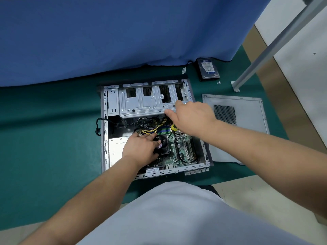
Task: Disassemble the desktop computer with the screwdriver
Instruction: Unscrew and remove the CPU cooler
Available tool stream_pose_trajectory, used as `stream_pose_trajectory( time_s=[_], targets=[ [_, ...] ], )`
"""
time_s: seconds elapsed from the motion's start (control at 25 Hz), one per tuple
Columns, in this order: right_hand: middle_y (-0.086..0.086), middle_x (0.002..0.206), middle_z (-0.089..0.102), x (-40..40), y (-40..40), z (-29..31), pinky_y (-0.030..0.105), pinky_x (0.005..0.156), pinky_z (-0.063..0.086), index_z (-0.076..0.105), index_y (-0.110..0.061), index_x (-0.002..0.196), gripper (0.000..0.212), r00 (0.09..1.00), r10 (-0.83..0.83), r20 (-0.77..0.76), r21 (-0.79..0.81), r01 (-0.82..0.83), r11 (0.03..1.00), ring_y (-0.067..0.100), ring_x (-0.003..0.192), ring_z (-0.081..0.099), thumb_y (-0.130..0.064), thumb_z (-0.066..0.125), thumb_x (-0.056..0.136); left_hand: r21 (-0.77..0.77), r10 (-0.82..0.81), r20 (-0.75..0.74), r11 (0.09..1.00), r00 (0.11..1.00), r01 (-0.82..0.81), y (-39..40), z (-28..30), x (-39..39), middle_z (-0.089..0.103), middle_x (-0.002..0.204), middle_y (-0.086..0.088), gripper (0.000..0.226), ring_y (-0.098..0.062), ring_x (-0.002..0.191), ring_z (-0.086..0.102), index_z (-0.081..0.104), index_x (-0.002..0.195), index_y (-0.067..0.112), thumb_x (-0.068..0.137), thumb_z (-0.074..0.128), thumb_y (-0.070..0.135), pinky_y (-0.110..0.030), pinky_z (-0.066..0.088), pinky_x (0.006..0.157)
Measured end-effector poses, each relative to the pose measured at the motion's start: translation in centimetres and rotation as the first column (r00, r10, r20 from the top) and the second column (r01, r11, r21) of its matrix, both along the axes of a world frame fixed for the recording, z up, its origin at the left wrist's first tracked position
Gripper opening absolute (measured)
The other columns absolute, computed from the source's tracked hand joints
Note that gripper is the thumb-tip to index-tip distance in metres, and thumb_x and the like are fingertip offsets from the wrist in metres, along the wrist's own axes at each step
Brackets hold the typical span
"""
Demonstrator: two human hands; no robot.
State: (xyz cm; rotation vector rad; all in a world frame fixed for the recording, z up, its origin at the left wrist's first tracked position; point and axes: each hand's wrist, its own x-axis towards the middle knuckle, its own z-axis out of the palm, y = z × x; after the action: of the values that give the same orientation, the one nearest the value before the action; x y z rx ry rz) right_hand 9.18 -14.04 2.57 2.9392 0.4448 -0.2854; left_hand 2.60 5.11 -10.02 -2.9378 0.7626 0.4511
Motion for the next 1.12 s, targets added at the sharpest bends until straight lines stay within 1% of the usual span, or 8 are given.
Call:
stream_pose_trajectory(
  time_s=[0.12,0.28,0.4,0.56,0.64,0.8,1.0,1.12],
  targets=[
    [0.004,0.075,0.053,0.8,-0.1,0.6,0.036,0.055,0.038,0.049,-0.014,0.118,0.047,0.969,0.226,-0.104,0.011,-0.226,0.974,0.031,0.076,0.055,-0.056,0.031,0.106,-0.001,0.001,-0.003,1.0,1.0,-0.001,-0.1,0.1,0.0,0.034,0.165,0.009,0.057,-0.015,0.139,0.05,0.051,0.145,0.045,0.092,0.049,0.066,-0.042,0.036,0.104],
    [0.005,0.112,0.061,1.9,-1.7,2.4,0.046,0.09,0.051,0.051,-0.015,0.123,0.036,0.769,0.565,-0.299,0.107,-0.561,0.821,0.028,0.107,0.056,-0.042,0.054,0.101,-0.001,0.004,-0.007,1.0,1.0,-0.004,-0.1,0.1,0.1,0.034,0.165,0.009,0.056,-0.015,0.138,0.051,0.052,0.144,0.046,0.091,0.049,0.067,-0.043,0.035,0.105],
    [0.002,0.103,0.061,1.4,-1.7,2.1,0.044,0.077,0.052,0.052,-0.02,0.126,0.046,0.865,0.413,-0.283,0.193,-0.371,0.909,0.028,0.1,0.061,-0.058,0.047,0.1,0.009,0.011,-0.011,1.0,1.0,-0.011,-0.1,0.2,0.0,0.033,0.166,0.009,0.056,-0.015,0.139,0.05,0.052,0.143,0.046,0.091,0.05,0.067,-0.044,0.035,0.107],
    [0.002,0.066,0.051,0.3,0.4,0.6,0.03,0.05,0.025,0.056,-0.024,0.095,0.061,0.995,0.101,0.01,-0.004,-0.101,0.995,0.03,0.072,0.061,-0.072,0.018,0.1,0.014,0.012,-0.009,1.0,1.0,-0.012,-0.1,0.2,0.0,0.033,0.166,0.008,0.056,-0.015,0.138,0.051,0.052,0.143,0.046,0.091,0.049,0.067,-0.044,0.035,0.107],
    [0.007,0.082,0.063,1.0,0.4,0.7,0.033,0.053,0.032,0.06,-0.019,0.105,0.051,0.967,0.249,-0.046,-0.012,-0.25,0.968,0.034,0.084,0.065,-0.059,0.029,0.105,0.014,0.018,-0.01,1.0,1.0,-0.018,-0.1,0.3,0.0,0.033,0.165,0.008,0.056,-0.016,0.137,0.052,0.053,0.143,0.045,0.091,0.05,0.066,-0.043,0.035,0.107],
    [0.005,0.108,0.061,1.5,-1.2,2.1,0.043,0.087,0.049,0.055,-0.013,0.121,0.037,0.703,0.681,-0.207,0.043,-0.689,0.724,0.027,0.103,0.056,-0.041,0.048,0.099,0.016,0.019,-0.006,1.0,1.0,-0.019,-0.2,0.4,0.0,0.035,0.165,0.008,0.056,-0.016,0.134,0.054,0.053,0.142,0.045,0.09,0.05,0.066,-0.042,0.035,0.105],
    [-0.002,0.064,0.046,-0.3,0.0,0.9,0.029,0.048,0.024,0.052,-0.019,0.106,0.063,0.964,0.266,0.027,-0.025,-0.265,0.964,0.028,0.065,0.05,-0.073,0.02,0.099,0.011,0.024,-0.009,1.0,1.0,-0.024,-0.2,0.5,-0.1,0.036,0.165,0.008,0.054,-0.016,0.135,0.054,0.055,0.14,0.044,0.09,0.052,0.066,-0.043,0.033,0.107],
    [0.006,0.076,0.06,0.4,0.3,0.4,0.033,0.047,0.031,0.055,-0.014,0.112,0.047,0.943,0.332,0.021,-0.017,-0.332,0.943,0.031,0.071,0.058,-0.055,0.033,0.105,0.009,0.022,-0.005,1.0,1.0,-0.022,-0.2,0.5,-0.1,0.036,0.164,0.008,0.054,-0.016,0.134,0.055,0.055,0.138,0.044,0.089,0.052,0.065,-0.041,0.034,0.106]
  ],
)
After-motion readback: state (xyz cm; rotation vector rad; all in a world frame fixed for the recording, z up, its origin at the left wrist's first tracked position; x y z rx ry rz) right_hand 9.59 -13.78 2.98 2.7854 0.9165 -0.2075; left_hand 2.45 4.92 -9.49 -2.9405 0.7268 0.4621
